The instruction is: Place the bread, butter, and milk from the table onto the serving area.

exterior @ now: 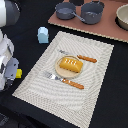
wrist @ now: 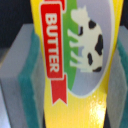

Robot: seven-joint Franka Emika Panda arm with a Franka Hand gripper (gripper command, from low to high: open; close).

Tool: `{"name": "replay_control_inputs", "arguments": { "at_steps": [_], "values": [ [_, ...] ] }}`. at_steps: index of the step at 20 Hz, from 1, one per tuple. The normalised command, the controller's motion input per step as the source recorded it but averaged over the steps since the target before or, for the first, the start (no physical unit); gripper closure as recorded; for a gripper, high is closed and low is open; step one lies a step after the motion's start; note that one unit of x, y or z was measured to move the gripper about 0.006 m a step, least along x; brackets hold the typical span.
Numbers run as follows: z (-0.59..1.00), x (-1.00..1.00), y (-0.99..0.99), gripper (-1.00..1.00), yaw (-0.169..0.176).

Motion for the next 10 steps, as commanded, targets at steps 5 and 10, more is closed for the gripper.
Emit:
{"name": "replay_control_inputs", "arguments": {
  "at_steps": [5, 10],
  "values": [
    [1.0, 0.83, 0.0, 1.0, 0.004],
    [1.0, 1.0, 0.0, 1.0, 0.002]
  ]
}}
